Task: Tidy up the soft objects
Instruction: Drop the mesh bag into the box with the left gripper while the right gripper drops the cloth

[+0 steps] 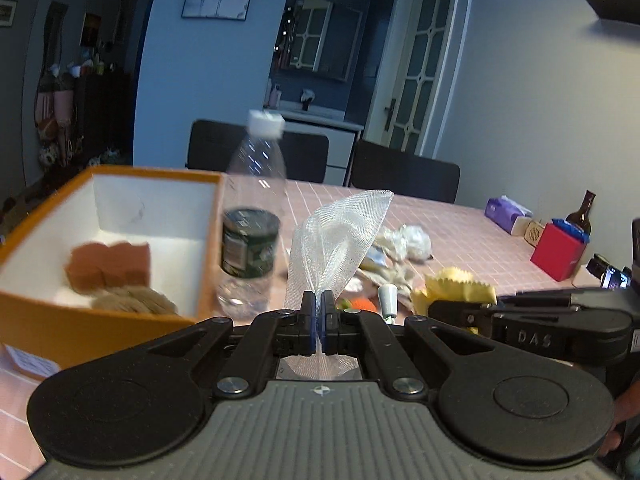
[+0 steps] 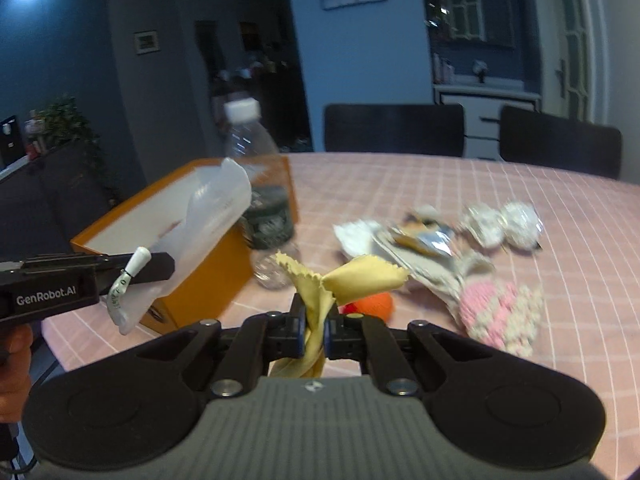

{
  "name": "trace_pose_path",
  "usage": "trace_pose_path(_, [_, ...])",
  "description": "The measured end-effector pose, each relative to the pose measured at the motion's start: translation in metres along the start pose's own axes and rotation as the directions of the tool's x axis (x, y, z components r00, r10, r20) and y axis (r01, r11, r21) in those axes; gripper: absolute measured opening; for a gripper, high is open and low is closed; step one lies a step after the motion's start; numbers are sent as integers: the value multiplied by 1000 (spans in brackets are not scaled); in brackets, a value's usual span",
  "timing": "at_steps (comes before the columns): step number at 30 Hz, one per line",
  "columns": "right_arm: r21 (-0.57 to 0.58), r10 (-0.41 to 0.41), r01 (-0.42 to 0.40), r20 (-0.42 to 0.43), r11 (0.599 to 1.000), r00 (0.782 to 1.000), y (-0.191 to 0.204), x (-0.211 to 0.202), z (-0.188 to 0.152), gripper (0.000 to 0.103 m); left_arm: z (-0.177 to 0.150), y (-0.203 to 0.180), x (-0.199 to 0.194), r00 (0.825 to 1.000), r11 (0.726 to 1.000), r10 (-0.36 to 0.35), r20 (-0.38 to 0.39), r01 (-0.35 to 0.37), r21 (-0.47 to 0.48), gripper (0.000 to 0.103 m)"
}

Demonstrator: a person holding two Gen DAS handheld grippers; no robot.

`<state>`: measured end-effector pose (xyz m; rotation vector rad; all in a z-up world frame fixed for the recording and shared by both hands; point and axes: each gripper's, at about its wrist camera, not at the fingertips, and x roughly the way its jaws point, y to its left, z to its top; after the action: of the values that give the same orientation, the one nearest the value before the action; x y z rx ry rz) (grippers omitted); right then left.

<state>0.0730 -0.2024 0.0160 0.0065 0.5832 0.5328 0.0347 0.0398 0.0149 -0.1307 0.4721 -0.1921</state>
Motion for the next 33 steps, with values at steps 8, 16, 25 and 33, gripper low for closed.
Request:
trace_pose_path(8, [-147, 145, -138, 38, 979, 989, 57, 3, 54, 6, 39, 42, -34, 998, 998, 53, 21, -53, 33, 2])
trace_pose_path(16, [-260, 235, -240, -48, 936, 971, 105, 51, 104, 6, 80, 87, -23, 992, 995, 96, -77, -94, 38, 2])
trace_pose_path(25, [-428, 146, -242, -245, 871, 958, 156, 156, 116, 6, 80, 135, 40, 940, 989, 146, -308, -130, 74, 2])
trace_pose_path(33, [-546, 37, -222, -329, 808, 943, 169, 220, 110, 6, 69, 164, 82, 864, 968, 244, -440, -193, 159, 2])
